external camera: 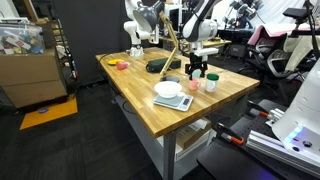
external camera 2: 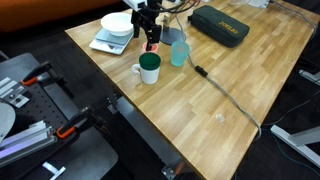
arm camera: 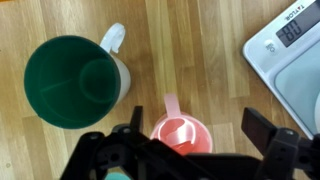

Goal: Pour the contents from the pink cup into the white bowl

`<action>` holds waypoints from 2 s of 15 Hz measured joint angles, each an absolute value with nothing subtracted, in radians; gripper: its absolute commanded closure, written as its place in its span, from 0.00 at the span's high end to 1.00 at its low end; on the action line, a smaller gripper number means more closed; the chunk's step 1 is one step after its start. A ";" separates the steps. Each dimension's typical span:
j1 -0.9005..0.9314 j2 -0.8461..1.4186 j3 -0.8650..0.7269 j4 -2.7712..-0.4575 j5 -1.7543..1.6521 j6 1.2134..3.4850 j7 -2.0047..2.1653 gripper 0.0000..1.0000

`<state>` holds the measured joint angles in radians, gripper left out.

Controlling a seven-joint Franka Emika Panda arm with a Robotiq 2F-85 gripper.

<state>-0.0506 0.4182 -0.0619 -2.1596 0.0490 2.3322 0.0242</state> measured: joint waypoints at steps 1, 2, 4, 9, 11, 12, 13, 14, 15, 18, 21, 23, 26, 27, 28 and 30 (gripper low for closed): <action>-0.051 0.423 -0.061 -2.153 0.049 2.328 0.023 1.00; -0.051 0.425 -0.061 -2.151 0.049 2.326 0.023 1.00; -0.051 0.425 -0.061 -2.151 0.049 2.324 0.021 1.00; -0.049 0.428 -0.060 -2.151 0.049 2.325 0.023 1.00; -0.048 0.434 -0.060 -2.151 0.049 2.325 0.023 1.00; -0.048 0.440 -0.060 -2.151 0.049 2.325 0.023 1.00; -0.048 0.450 -0.060 -2.149 0.048 2.325 0.024 1.00; -0.048 0.464 -0.062 -2.147 0.048 2.325 0.024 1.00; -0.048 0.478 -0.064 -2.143 0.048 2.325 0.024 1.00; -0.048 0.513 -0.069 -2.124 0.046 2.325 0.028 1.00; -0.048 0.525 -0.069 -2.103 0.043 2.325 0.032 0.96; -0.048 0.537 -0.069 -2.091 0.042 2.325 0.032 0.96; -0.048 0.552 -0.070 -2.081 0.042 2.325 0.032 0.96; -0.048 0.558 -0.071 -2.078 0.042 2.325 0.032 0.93; -0.049 0.562 -0.072 -2.077 0.042 2.325 0.032 0.76; -0.051 0.566 -0.074 -2.076 0.042 2.325 0.032 0.66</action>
